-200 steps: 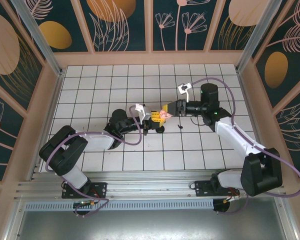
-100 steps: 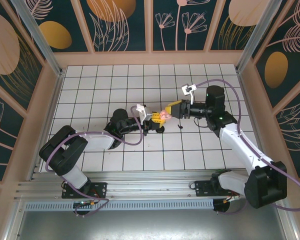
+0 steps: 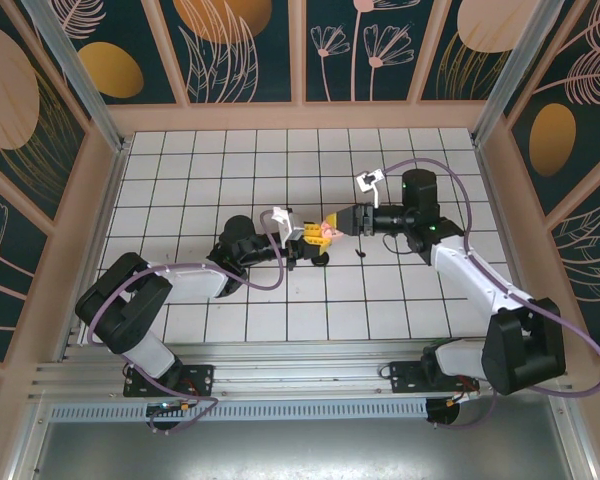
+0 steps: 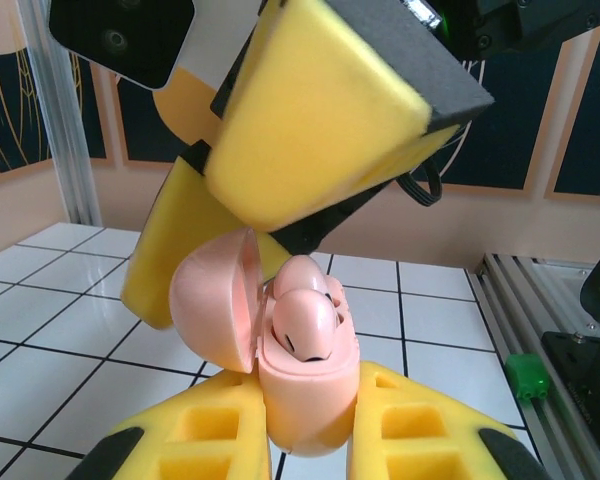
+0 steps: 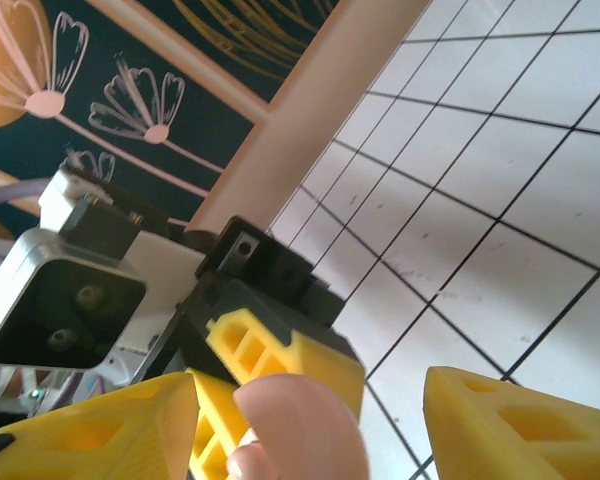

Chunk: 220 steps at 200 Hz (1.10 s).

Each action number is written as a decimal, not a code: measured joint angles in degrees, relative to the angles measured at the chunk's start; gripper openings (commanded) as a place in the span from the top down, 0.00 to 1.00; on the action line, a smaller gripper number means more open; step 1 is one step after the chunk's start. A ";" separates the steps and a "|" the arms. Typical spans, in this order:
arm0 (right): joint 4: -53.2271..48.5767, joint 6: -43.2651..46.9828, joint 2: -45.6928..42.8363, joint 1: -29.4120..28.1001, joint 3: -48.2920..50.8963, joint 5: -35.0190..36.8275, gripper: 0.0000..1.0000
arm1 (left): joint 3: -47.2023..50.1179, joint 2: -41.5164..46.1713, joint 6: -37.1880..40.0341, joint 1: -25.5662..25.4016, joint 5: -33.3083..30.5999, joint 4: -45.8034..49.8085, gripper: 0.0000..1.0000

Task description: Insert wireless bluetooth earbuds into charging case

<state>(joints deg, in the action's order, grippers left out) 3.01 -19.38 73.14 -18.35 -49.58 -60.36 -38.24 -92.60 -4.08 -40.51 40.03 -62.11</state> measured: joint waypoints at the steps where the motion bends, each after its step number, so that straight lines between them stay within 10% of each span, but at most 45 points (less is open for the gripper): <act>1: 0.00 0.02 0.00 -0.02 0.00 -0.04 0.40 | 0.00 0.00 0.00 0.00 0.00 0.02 0.86; 121: -0.52 1.05 -6.40 0.74 0.48 -5.51 0.48 | -0.57 0.13 1.05 -0.07 -0.92 3.67 0.86; 220: -1.55 -6.34 -8.98 5.18 6.29 21.11 0.48 | -10.05 1.79 -3.89 -0.04 -11.43 28.17 0.85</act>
<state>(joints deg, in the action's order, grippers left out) 1.45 -25.71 64.16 -13.17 -43.29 -39.24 -48.29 -90.80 -7.97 -40.56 28.60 -33.93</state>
